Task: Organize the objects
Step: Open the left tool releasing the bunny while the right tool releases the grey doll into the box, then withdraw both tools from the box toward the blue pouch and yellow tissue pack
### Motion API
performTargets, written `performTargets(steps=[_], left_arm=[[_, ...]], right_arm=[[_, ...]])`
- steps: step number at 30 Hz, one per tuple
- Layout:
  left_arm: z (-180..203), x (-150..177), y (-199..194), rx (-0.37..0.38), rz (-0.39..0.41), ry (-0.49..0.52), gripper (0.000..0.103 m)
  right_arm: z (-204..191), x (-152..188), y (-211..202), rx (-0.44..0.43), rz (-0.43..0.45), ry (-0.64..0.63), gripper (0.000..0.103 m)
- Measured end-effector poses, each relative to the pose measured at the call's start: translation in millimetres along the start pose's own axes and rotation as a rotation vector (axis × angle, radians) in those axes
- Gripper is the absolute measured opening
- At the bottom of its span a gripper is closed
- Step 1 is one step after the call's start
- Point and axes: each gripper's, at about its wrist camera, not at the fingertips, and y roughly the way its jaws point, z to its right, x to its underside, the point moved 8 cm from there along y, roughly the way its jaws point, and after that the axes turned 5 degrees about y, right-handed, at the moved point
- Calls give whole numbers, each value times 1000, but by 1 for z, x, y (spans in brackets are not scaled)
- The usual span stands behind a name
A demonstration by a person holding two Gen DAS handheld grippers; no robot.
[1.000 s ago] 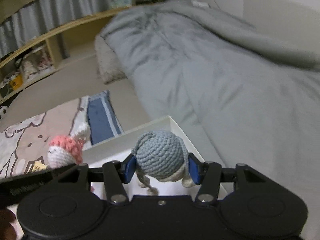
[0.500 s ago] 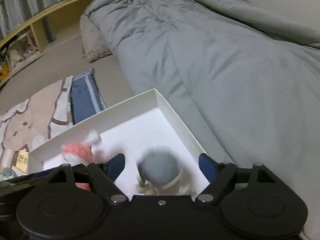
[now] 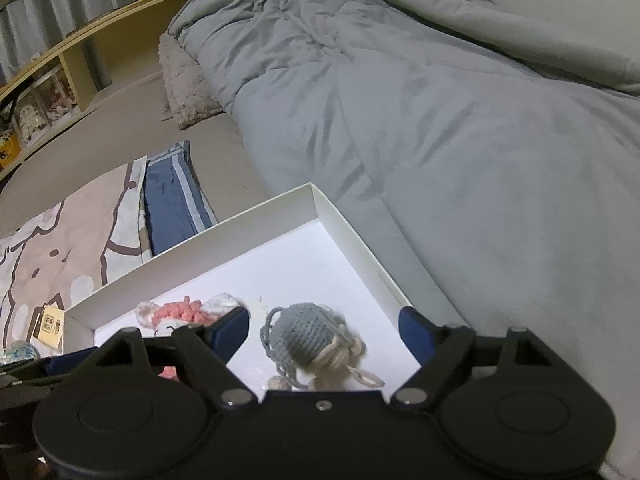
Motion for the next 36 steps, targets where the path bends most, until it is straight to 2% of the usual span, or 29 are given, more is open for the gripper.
performTargets(steps=[12, 22, 31, 36], left_arm=[[-11, -4, -19, -29, 5, 15, 69], [-38, -2, -50, -80, 31, -14, 71], [-67, 10, -78, -120, 50, -67, 85], [-85, 18, -90, -147, 63, -96, 99]], right_arm=[[-5, -4, -10, -24, 28, -20, 83], [-15, -4, -28, -40, 57, -51, 84], [-27, 4, -45, -41, 75, -100, 94], [-34, 10, -53, -42, 103, -140, 103]])
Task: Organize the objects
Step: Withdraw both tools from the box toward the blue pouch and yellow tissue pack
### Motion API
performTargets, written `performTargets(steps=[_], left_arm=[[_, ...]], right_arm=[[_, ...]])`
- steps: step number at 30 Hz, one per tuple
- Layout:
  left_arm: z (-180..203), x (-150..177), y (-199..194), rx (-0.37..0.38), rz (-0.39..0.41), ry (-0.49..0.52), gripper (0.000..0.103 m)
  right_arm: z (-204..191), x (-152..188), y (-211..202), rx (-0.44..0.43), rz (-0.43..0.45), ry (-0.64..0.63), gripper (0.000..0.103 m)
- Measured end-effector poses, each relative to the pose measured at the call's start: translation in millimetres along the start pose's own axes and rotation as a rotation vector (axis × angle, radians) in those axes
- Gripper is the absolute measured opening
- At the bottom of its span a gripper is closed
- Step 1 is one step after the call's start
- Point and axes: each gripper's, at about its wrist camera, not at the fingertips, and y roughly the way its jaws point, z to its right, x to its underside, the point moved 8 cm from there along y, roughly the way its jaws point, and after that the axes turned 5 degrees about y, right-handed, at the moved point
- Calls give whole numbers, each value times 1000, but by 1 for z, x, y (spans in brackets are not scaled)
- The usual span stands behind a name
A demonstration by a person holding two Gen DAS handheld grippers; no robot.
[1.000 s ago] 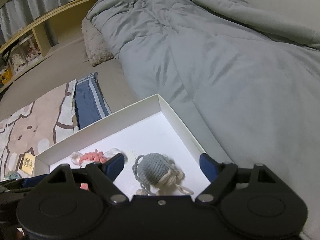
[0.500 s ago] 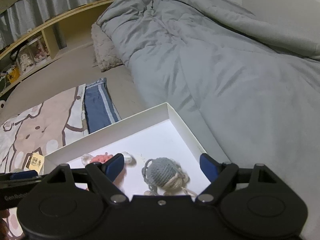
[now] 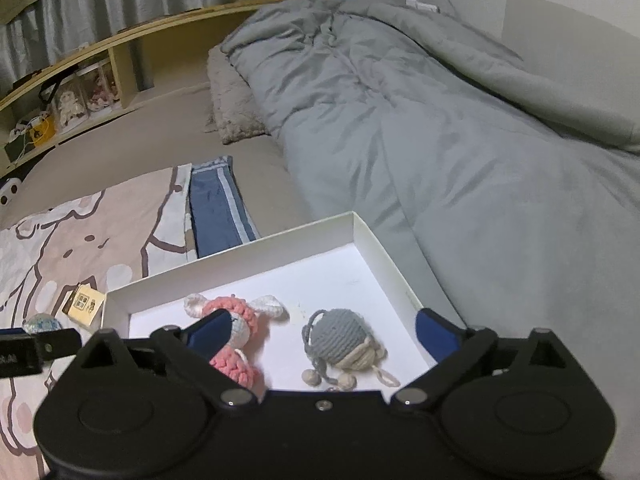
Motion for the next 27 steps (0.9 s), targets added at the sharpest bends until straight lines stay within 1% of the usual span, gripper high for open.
performTargets(steps=[3, 6, 11, 17, 22, 27], left_arm=[[-9, 3, -5, -13, 10, -11, 103], [-17, 7, -9, -27, 13, -10, 103], [-32, 10, -15, -38, 27, -32, 103], [-59, 13, -23, -69, 43, -54, 103], [-90, 18, -31, -114, 47, -68, 103], [-122, 25, -41, -155, 51, -92, 103]], right_arm=[[-7, 2, -4, -8, 5, -30, 103], [-14, 2, -8, -6, 15, -48, 103], [-22, 3, -11, -26, 13, -56, 103], [-36, 6, -5, -30, 2, -65, 103], [-62, 13, -1, -73, -15, -93, 103], [-98, 22, 2, -143, -35, -118, 103]])
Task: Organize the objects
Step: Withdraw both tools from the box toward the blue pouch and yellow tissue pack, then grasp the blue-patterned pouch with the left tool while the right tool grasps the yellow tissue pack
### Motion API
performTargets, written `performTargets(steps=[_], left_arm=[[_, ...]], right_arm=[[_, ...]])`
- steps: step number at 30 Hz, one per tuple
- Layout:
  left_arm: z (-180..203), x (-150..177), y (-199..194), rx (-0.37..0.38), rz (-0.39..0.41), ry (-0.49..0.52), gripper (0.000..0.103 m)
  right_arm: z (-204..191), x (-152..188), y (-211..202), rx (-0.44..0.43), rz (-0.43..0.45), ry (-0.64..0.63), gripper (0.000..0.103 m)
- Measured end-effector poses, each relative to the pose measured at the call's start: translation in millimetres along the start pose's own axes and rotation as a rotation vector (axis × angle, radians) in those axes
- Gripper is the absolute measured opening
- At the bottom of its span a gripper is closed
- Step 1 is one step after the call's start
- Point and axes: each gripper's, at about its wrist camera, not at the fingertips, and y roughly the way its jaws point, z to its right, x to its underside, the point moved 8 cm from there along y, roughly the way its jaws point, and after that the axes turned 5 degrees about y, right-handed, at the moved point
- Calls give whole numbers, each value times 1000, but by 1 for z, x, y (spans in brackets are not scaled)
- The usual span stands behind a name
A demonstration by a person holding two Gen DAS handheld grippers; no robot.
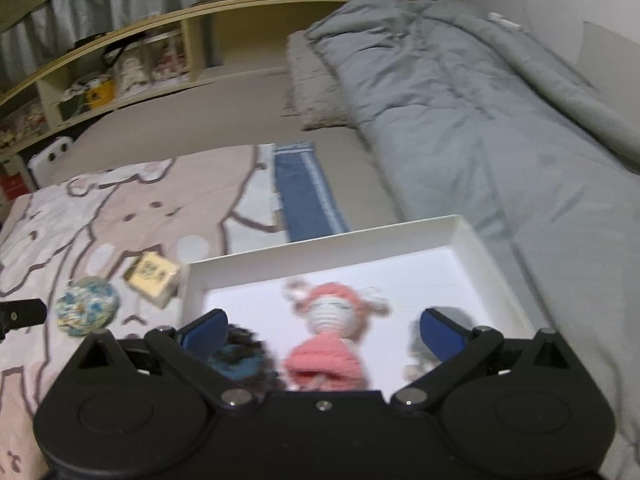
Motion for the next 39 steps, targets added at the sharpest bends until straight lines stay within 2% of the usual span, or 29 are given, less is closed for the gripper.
performTargets(steps=[7, 19, 24, 29, 34, 36, 39], left_arm=[[-41, 11, -1, -32, -10, -47, 103], [-85, 28, 1, -61, 14, -94, 103], [-88, 30, 2, -91, 56, -34, 103], [-84, 29, 6, -64, 99, 5, 103], [-66, 31, 17, -70, 145, 154, 101], [-59, 32, 22, -39, 158, 183, 93], [-52, 31, 32, 19, 182, 196, 85]], right_arm=[[-46, 6, 5, -99, -11, -25, 103], [-94, 28, 21, -170, -34, -85, 103], [-105, 30, 23, -181, -6, -111, 103], [-110, 24, 25, -173, 47, -124, 103], [-114, 21, 31, -188, 64, -124, 103], [-117, 21, 35, -203, 59, -119, 102], [-121, 21, 39, -228, 58, -113, 96]])
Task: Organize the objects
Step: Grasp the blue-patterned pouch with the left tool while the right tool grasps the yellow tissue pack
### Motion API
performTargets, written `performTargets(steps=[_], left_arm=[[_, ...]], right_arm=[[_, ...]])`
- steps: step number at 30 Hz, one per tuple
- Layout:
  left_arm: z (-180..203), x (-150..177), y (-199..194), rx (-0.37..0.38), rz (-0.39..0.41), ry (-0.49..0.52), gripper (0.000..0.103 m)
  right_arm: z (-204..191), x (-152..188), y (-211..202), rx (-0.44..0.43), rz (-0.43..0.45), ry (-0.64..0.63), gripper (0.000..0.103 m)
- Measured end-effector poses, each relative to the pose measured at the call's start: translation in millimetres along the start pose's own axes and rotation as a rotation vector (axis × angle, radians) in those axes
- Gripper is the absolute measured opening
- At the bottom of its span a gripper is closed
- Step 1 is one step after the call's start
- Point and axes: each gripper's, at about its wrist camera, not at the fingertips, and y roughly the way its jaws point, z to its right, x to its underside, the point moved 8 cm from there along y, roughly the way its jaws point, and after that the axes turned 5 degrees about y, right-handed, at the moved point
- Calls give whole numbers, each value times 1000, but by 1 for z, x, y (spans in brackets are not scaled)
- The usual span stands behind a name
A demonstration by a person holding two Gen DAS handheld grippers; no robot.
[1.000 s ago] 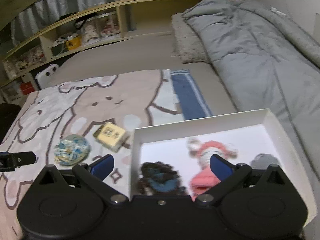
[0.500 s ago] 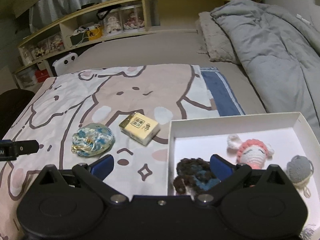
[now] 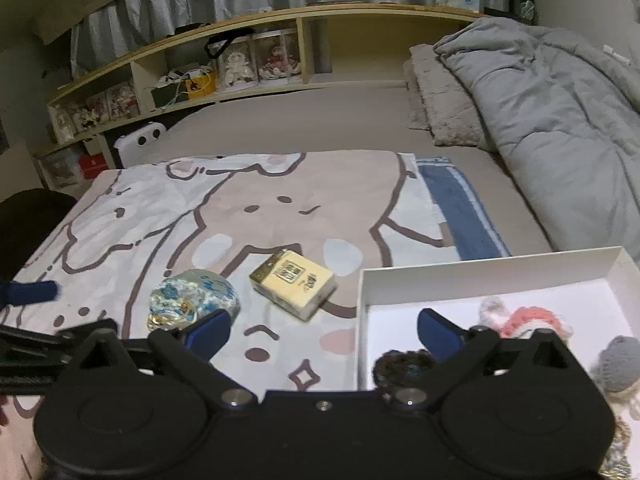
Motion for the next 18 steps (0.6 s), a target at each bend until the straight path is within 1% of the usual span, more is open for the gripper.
performTargets(steps=[3, 4, 5, 6, 7, 9, 11, 13, 18], left_arm=[[9, 1, 11, 52, 17, 25, 79], [13, 1, 15, 67, 26, 40, 76], [16, 2, 17, 81, 34, 50, 69], [18, 2, 20, 96, 41, 54, 64], [21, 2, 23, 111, 47, 55, 62], [25, 4, 27, 137, 55, 54, 57], [27, 6, 33, 148, 55, 49, 55], [27, 8, 39, 145, 50, 31, 54], [19, 12, 54, 117, 52, -20, 55]], right_arm=[[-3, 0, 5, -21, 9, -8, 93], [-5, 0, 7, -25, 7, -14, 89], [-6, 0, 9, -29, 2, -16, 85], [-6, 0, 12, -35, -6, -13, 83], [-7, 1, 14, -45, -15, -10, 80], [-9, 1, 19, -51, -27, -14, 78], [-10, 0, 25, -53, -42, -35, 74], [-11, -4, 30, -53, -49, -70, 72], [-14, -16, 48, -44, -60, -155, 72]])
